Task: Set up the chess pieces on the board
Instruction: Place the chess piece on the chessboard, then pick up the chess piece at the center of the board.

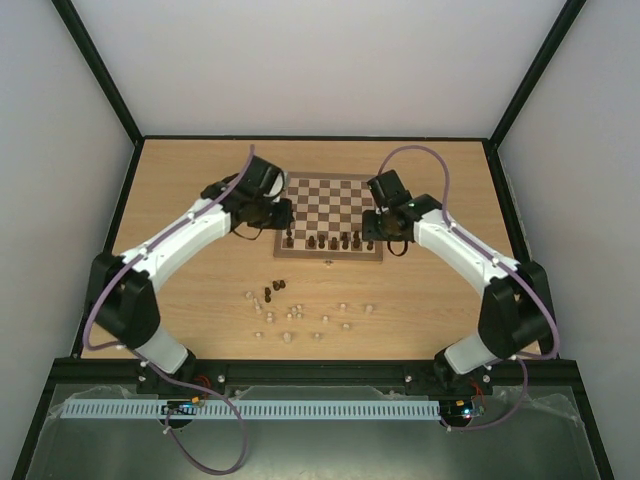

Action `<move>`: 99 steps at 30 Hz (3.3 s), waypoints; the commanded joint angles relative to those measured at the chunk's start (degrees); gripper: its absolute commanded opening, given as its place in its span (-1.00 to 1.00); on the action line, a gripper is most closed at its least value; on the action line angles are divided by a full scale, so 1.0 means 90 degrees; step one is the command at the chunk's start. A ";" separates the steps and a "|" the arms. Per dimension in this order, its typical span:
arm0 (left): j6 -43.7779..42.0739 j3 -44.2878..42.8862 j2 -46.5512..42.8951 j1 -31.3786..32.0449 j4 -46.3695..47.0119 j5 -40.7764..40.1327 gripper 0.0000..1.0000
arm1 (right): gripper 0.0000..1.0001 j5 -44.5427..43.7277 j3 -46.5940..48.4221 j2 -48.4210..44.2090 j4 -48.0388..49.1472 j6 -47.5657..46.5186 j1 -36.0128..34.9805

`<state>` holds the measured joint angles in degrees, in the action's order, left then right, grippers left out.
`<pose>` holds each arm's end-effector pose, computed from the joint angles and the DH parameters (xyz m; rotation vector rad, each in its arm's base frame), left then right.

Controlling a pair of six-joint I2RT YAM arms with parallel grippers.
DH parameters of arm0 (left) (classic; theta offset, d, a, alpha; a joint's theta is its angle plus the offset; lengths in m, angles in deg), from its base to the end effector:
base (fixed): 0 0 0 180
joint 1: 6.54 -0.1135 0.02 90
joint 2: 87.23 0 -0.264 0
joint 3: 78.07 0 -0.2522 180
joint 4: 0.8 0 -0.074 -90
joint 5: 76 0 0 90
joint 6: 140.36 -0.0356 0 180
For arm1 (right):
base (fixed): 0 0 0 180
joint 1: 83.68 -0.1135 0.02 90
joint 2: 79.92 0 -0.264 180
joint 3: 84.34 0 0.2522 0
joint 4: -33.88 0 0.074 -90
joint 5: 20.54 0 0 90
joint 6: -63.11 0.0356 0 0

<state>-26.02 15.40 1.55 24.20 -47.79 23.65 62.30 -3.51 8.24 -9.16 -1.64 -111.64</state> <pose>0.2871 -0.1777 0.2849 0.2192 2.5073 -0.6204 0.2948 0.1515 0.2610 -0.0027 2.4579 0.2591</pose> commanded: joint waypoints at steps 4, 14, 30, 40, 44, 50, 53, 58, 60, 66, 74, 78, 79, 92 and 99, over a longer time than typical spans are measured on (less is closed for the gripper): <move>-0.0511 -0.2104 0.1613 0.0448 -0.1966 -0.1273 -0.88 | 0.03 0.0235 -0.0158 -0.0706 -0.0492 -0.0075 0.0031; -0.0624 -0.3907 0.3353 0.0671 -0.3160 -0.1675 -0.84 | 0.04 0.0868 -0.0317 -0.0940 -0.0285 -0.0135 0.0031; -0.0614 -0.3823 0.4026 0.0669 -0.3185 -0.1799 -0.83 | 0.04 0.1143 -0.0404 -0.0939 -0.0182 -0.0160 0.0031; -0.0663 -0.3760 0.4190 0.0741 -0.3080 -0.1688 -0.82 | 0.04 0.1173 -0.0406 -0.0919 -0.0171 -0.0179 0.0031; -0.0678 -0.3755 0.4249 0.0790 -0.3065 -0.1668 -0.81 | 0.04 0.1163 -0.0402 -0.0909 -0.0173 -0.0180 0.0031; -0.0674 -0.3812 0.4299 0.0791 -0.3027 -0.1687 -0.77 | 0.04 0.1207 -0.0421 -0.0927 -0.0167 -0.0188 0.0031; -0.0683 -0.3859 0.4325 0.0793 -0.3018 -0.1678 -0.74 | 0.04 0.1215 -0.0421 -0.0924 -0.0162 -0.0190 0.0030; -0.0682 -0.3975 0.4381 0.0783 -0.3034 -0.1739 -0.73 | 0.04 0.1212 -0.0429 -0.0925 -0.0146 -0.0189 0.0031; -0.0695 -0.4021 0.4406 0.0774 -0.3033 -0.1743 -0.72 | 0.04 0.1219 -0.0421 -0.0919 -0.0154 -0.0189 0.0031; -0.0708 -0.4193 0.4513 0.0769 -0.3042 -0.1745 -0.71 | 0.04 0.1208 -0.0431 -0.0913 -0.0145 -0.0189 0.0024; -0.0712 -0.4202 0.4550 0.0749 -0.3049 -0.1770 -0.65 | 0.03 0.1232 -0.0436 -0.0899 -0.0139 -0.0189 0.0021; -0.0705 -0.4217 0.4563 0.0744 -0.3055 -0.1794 -0.50 | 0.03 0.1255 -0.0450 -0.0899 -0.0137 -0.0196 0.0021; -0.0704 -0.4211 0.4561 0.0744 -0.3055 -0.1811 -0.47 | 0.03 0.1258 -0.0457 -0.0899 -0.0125 -0.0197 0.0021; -0.0666 -0.4529 0.4025 0.0862 -0.3056 -0.1878 -0.15 | 0.04 0.1220 -0.0462 -0.0880 -0.0092 -0.0189 0.0021; -0.0402 -0.3701 0.2534 0.0979 -0.2470 -0.1976 0.02 | 0.19 0.1278 -0.0412 -0.0850 -0.0095 -0.0263 -0.0076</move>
<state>-31.42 -22.11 35.47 32.38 -72.71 7.17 73.18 -7.14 0.57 -9.51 -2.91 -111.55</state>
